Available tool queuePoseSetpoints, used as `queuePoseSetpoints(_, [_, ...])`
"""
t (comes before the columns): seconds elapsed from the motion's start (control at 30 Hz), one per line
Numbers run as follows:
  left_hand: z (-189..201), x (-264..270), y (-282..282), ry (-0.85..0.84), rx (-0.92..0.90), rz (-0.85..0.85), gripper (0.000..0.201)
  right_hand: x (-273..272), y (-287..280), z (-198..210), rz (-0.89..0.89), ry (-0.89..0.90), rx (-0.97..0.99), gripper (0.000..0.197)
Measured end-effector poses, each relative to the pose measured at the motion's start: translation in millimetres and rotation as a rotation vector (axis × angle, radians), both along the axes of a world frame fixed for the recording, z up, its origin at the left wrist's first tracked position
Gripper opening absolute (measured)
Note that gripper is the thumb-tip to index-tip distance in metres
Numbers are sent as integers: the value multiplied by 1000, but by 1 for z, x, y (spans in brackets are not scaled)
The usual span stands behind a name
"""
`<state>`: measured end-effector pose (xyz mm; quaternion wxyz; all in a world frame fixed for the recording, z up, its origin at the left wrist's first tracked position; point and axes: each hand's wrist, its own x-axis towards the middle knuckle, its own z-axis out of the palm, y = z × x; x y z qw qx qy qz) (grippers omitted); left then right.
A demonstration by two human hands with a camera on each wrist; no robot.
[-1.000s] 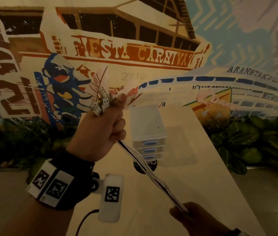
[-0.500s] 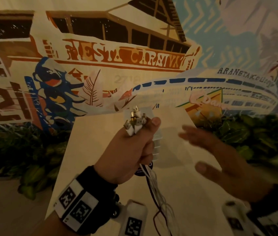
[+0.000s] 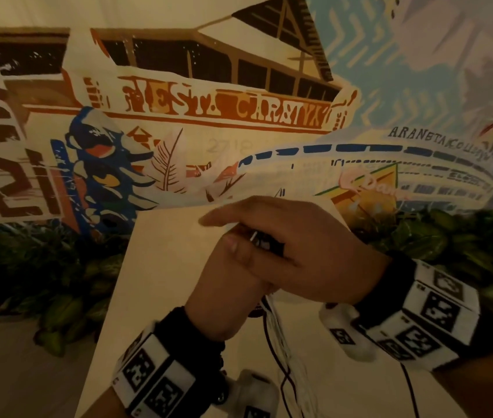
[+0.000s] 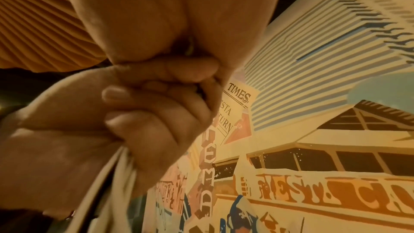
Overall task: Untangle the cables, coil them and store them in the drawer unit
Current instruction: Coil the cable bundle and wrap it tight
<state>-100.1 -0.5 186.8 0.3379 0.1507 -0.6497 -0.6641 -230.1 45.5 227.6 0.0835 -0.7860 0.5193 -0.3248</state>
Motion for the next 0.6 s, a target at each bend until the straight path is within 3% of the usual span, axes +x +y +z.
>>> queuePoseSetpoints(0.07, [0,0,-1,-26,5,29,32,-3,-1,2,-22,-55,-43,41])
queuePoseSetpoints(0.2, [-3,-1,-8,-29,73,58,28,-8,-7,-1,-33,73,-20,40])
queuePoseSetpoints(0.27, [-4,0,-10,-27,95,88,24,-14,-6,-4,-12,41,15,45])
queuePoseSetpoints(0.33, [2,-2,-12,25,149,57,18,-19,-4,-16,4,-195,54,63])
queuePoseSetpoints(0.4, [11,-3,-17,75,214,37,29,-18,-1,-31,52,-545,181,77])
queuePoseSetpoints(0.47, [19,-5,-25,104,264,18,33,-10,2,-47,144,-745,427,62])
queuePoseSetpoints(0.53, [25,-4,-32,98,266,6,27,3,5,-59,129,-678,574,28])
queuePoseSetpoints(0.6, [25,0,-39,58,244,-3,29,6,5,-70,99,-690,594,31])
